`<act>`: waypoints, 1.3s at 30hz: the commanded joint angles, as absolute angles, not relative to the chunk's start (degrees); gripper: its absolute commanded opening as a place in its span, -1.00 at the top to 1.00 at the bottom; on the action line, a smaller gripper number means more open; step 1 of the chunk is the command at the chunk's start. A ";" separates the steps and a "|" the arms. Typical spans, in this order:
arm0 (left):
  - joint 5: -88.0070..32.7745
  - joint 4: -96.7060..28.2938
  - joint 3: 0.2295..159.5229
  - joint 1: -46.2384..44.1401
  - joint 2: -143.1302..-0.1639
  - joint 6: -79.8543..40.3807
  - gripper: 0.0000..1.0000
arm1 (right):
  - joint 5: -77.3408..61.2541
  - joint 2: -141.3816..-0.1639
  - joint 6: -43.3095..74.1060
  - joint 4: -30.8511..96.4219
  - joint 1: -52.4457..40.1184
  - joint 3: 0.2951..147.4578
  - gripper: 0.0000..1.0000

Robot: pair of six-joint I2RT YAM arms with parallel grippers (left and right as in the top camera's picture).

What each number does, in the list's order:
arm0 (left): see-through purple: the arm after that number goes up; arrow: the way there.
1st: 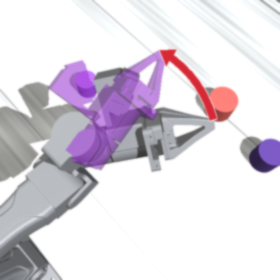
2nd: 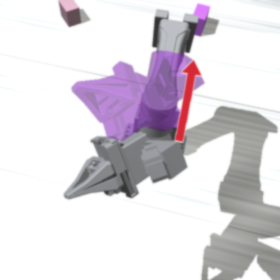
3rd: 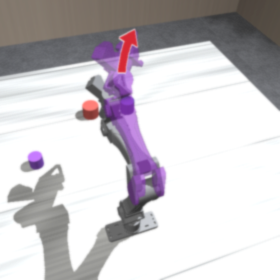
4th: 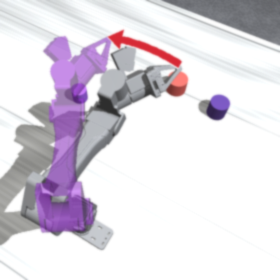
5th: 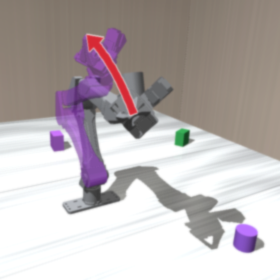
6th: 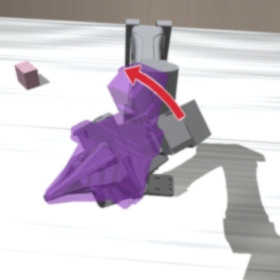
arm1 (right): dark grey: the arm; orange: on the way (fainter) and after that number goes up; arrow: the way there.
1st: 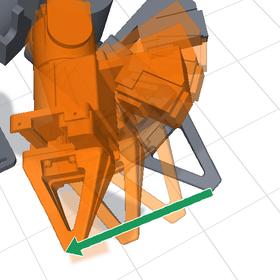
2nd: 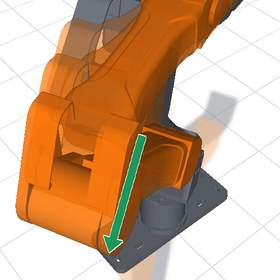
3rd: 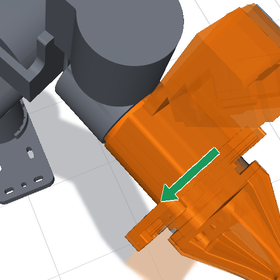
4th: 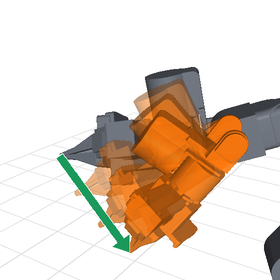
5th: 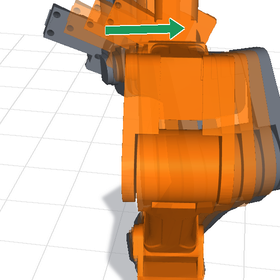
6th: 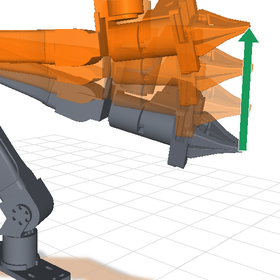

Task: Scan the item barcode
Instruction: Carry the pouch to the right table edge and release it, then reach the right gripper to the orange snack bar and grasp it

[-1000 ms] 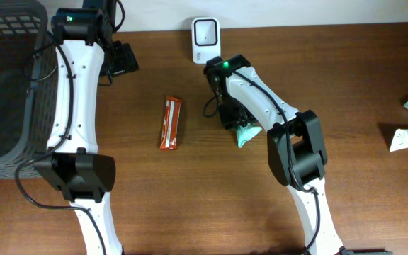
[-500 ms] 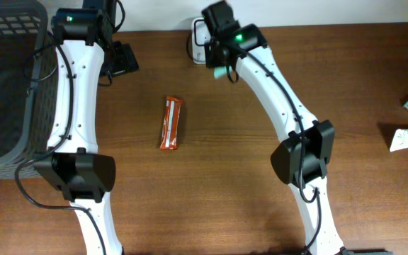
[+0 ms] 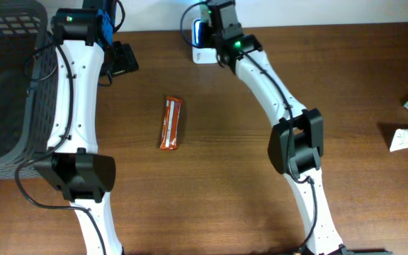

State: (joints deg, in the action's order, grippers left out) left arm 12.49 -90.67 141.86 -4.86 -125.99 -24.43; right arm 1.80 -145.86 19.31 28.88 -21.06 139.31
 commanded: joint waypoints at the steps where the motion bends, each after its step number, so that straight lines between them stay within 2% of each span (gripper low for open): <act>1: 13.13 -90.74 142.21 -4.97 -125.43 -23.92 -0.98 | 11.51 -136.29 19.64 36.64 -12.84 139.83 0.92; 5: 13.13 -90.74 142.21 -4.97 -125.43 -23.92 -0.98 | 26.83 -133.12 22.48 57.82 1.78 139.81 0.92; 9: 13.13 -90.74 142.21 -4.97 -125.43 -23.92 -0.98 | 27.18 -134.76 30.48 72.14 17.15 139.76 0.92; 12: 13.13 -90.74 142.21 -4.97 -125.43 -23.92 -0.98 | 18.63 -137.16 31.14 75.29 26.41 139.63 0.91; 16: 13.13 -90.74 142.21 -4.97 -125.43 -23.92 -0.98 | 15.64 -139.46 30.89 74.67 32.73 139.48 0.90; 17: 13.13 -90.74 142.21 -4.97 -125.43 -23.92 -0.98 | 15.64 -139.70 30.89 74.59 33.26 139.44 0.82; 19: 13.13 -90.74 142.21 -4.97 -125.43 -23.92 -0.98 | 15.62 -140.05 30.94 73.84 34.15 139.33 0.18; 20: 13.13 -90.74 142.21 -4.97 -125.43 -23.92 -0.98 | 15.62 -140.05 30.89 72.66 34.15 139.06 -0.12; 21: 13.13 -90.74 142.21 -4.97 -125.43 -23.92 -0.98 | 15.33 -140.05 30.13 72.42 34.02 139.06 -0.30; 24: 13.15 -90.74 142.21 -4.97 -125.43 -23.92 -0.98 | 10.28 -139.70 23.35 72.66 32.62 139.20 -0.61; 28: 13.13 -90.74 142.21 -4.97 -125.43 -23.92 -0.98 | -1.39 -132.77 22.68 73.06 28.75 139.94 -0.66; 31: 13.13 -90.74 142.21 -4.97 -125.43 -23.92 -0.99 | -25.34 -128.16 15.88 73.45 22.22 139.94 -0.73; 32: 13.13 -90.74 142.21 -4.97 -125.43 -23.92 -0.98 | -29.19 -128.18 14.66 74.24 19.84 139.94 -0.74; 35: 13.13 -90.74 142.21 -4.97 -125.43 -23.92 -0.98 | -30.09 -130.10 13.69 77.82 8.14 139.39 -0.72; 36: 13.13 -90.76 142.21 -4.97 -125.43 -23.92 -0.98 | -29.98 -131.00 13.72 77.80 3.79 139.09 -0.60; 39: 13.13 -90.74 142.21 -4.97 -125.43 -23.92 -0.99 | -28.51 -132.79 13.78 74.48 -7.14 135.87 -0.45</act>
